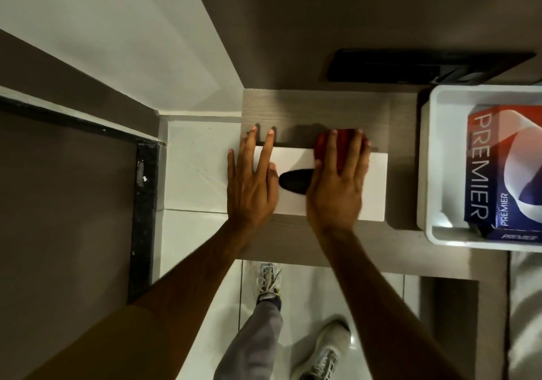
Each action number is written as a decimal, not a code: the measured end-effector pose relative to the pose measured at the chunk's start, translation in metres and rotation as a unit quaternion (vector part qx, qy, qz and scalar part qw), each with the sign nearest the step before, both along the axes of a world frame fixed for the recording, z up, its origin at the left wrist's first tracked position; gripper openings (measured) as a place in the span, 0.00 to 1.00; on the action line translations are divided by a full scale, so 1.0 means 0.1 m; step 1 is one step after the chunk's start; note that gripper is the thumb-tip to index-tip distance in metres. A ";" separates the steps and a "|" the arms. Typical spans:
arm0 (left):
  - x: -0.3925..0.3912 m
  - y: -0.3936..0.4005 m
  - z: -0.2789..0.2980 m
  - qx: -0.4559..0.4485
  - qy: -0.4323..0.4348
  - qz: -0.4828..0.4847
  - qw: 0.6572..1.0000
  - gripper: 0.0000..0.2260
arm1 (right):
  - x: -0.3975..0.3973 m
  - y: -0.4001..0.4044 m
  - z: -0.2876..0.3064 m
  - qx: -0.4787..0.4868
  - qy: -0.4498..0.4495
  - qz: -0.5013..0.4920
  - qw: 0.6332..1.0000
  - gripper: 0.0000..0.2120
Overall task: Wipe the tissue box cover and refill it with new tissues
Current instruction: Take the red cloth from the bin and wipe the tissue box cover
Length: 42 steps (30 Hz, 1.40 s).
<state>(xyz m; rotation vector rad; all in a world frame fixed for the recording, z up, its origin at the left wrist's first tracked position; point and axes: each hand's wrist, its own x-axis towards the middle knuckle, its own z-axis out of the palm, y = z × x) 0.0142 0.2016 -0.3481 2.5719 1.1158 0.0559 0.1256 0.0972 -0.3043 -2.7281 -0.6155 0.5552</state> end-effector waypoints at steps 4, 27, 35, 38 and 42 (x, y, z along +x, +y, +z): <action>-0.12 0.03 -0.04 0.003 0.015 0.000 1.000 0.24 | -0.30 0.12 -0.06 0.035 -0.005 0.189 0.981 0.41; 0.01 0.02 0.03 0.006 0.038 0.001 0.999 0.25 | -0.52 -0.51 0.02 0.025 -0.004 -0.075 0.997 0.30; -0.02 -0.03 0.00 0.028 0.045 0.003 0.999 0.24 | -0.31 -0.85 -0.09 0.048 -0.046 0.180 0.982 0.38; 0.03 0.00 0.03 0.037 0.048 -0.002 0.998 0.24 | -0.05 -0.72 -0.07 0.039 -0.035 -0.025 0.998 0.29; 0.06 -0.03 0.01 0.029 0.043 0.016 0.999 0.24 | -0.11 -0.27 -0.06 0.060 -0.018 0.062 0.996 0.34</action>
